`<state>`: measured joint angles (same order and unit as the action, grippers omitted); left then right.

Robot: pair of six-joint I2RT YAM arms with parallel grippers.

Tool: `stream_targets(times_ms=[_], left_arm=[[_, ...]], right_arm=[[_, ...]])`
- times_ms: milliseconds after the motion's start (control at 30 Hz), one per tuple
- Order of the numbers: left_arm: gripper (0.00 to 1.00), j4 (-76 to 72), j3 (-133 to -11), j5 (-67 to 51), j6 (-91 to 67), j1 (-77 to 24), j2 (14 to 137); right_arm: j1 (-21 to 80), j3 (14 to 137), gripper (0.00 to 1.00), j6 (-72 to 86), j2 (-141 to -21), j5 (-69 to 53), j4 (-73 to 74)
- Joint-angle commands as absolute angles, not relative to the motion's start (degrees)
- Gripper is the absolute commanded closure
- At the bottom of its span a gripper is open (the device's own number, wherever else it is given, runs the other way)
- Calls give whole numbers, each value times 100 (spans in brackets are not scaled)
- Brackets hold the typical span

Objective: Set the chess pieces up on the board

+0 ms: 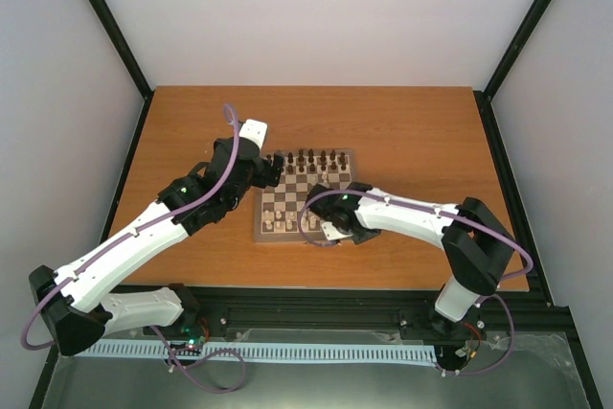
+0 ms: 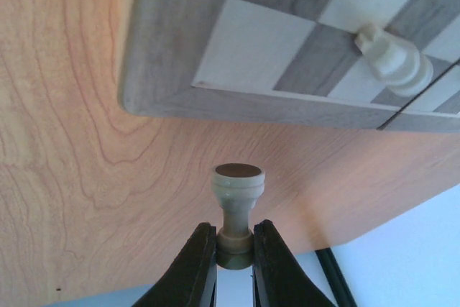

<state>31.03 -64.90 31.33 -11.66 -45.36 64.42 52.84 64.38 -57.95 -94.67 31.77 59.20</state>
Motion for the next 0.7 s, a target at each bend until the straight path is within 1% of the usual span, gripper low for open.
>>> stream_targets(times_ms=[0,300,533,667], left_arm=[[0,3087,-6662,3213,-1033,-4509,6346],[0,3085,-6654,3211,-1011,-4507,6381],[0,3086,-6653,3191,-1001,-4501,6381],[0,3086,-6653,3165,-998,-4500,6384]], right_arm=[[5649,6190,92,-5922,-9538,3913,5678],[6099,6176,91,-6037,-9822,4186,5472],[6209,6202,91,-6044,-10055,4278,5382],[6205,6172,88,-6042,-10137,4271,5321]])
